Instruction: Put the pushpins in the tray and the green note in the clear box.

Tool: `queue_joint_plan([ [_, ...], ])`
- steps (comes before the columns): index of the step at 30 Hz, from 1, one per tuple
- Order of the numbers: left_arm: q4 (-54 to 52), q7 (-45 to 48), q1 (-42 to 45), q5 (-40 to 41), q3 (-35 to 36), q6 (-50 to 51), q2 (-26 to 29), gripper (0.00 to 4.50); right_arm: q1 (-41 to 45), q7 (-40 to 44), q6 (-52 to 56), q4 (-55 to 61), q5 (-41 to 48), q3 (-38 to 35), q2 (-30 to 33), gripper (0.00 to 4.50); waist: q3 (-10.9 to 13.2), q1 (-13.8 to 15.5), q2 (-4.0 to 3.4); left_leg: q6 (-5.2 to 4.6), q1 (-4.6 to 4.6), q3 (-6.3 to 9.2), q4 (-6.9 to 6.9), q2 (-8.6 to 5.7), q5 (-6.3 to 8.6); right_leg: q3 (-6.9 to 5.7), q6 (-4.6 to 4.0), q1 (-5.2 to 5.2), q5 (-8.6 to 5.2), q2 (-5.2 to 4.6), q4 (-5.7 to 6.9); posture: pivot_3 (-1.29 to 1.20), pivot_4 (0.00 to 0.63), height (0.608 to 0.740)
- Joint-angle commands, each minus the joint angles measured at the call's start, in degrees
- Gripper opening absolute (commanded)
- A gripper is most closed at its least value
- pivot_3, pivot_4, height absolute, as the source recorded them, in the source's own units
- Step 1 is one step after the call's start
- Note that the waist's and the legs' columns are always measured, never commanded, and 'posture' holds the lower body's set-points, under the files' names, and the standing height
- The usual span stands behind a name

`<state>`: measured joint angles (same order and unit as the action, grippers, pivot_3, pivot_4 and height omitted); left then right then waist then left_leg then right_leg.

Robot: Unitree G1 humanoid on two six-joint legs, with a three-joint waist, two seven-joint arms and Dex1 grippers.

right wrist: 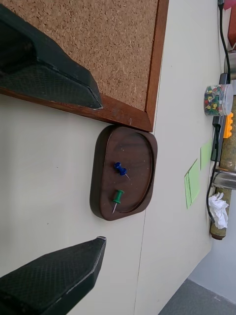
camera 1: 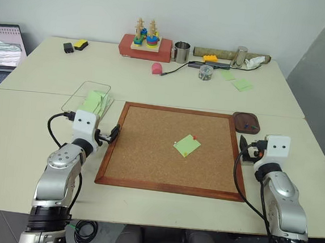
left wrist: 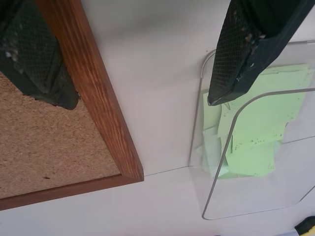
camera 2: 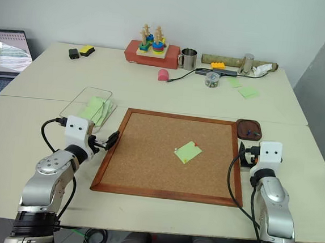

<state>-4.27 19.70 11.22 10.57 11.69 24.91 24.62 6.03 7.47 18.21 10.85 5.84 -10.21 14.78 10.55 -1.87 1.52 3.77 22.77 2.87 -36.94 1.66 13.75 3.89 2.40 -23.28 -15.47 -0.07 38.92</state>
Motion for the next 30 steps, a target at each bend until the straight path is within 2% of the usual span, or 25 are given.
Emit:
queue_joint_plan([
  [1,-3.82,0.59,0.24,1.34,1.68,0.83,1.34,4.46,0.21,0.11,-0.89,1.75,0.64,-1.30,0.45,4.36,0.00,0.00,0.00,0.00,0.00,0.00,0.00,0.00,0.00,0.00,0.00,0.00,0.00,0.00,0.00,0.00,0.150,0.740],
  [30,-5.97,-0.28,1.28,2.83,1.49,3.48,0.87,4.46,0.44,0.34,-1.08,1.14,0.99,-1.72,0.61,4.36,0.00,0.00,0.00,0.00,0.00,-0.01,0.00,0.00,0.00,0.01,0.01,0.00,-0.01,0.00,0.00,0.00,0.150,0.740],
])
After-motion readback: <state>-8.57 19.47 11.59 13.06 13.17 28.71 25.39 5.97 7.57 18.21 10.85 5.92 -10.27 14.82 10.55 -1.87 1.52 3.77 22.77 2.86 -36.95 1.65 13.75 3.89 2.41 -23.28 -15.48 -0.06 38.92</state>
